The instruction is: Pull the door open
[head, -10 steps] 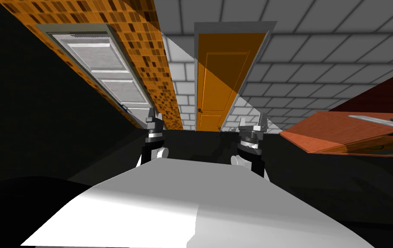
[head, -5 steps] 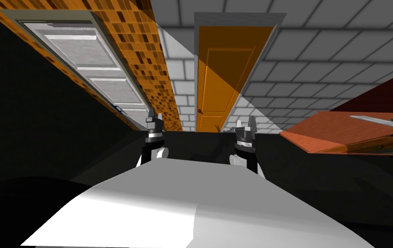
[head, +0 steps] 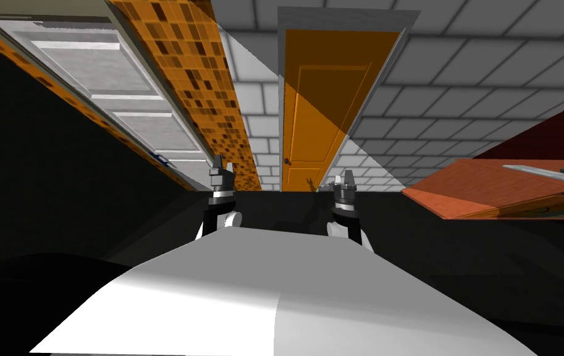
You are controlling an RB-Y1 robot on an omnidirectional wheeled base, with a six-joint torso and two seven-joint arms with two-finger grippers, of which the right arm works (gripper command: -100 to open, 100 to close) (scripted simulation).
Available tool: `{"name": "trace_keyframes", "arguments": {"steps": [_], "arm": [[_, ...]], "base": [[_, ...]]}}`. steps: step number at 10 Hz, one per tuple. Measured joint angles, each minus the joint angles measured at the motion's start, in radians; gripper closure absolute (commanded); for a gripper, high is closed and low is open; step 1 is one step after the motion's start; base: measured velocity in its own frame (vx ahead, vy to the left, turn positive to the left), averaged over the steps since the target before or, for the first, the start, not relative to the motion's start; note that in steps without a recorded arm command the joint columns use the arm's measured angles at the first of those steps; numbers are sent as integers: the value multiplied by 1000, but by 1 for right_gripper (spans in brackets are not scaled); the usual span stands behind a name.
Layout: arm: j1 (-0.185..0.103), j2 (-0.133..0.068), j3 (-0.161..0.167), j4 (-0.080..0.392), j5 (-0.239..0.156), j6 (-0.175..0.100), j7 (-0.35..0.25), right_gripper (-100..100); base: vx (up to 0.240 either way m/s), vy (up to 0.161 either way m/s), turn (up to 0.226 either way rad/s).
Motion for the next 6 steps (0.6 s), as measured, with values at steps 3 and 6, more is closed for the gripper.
{"name": "trace_keyframes", "arguments": {"steps": [3, 6], "arm": [[-24, -8, 0, 65, 28, -11, 56, -100], [-28, -14, 3, 113, 52, -29, 102, -100]], "base": [[109, 78, -41], [95, 59, -43]]}}
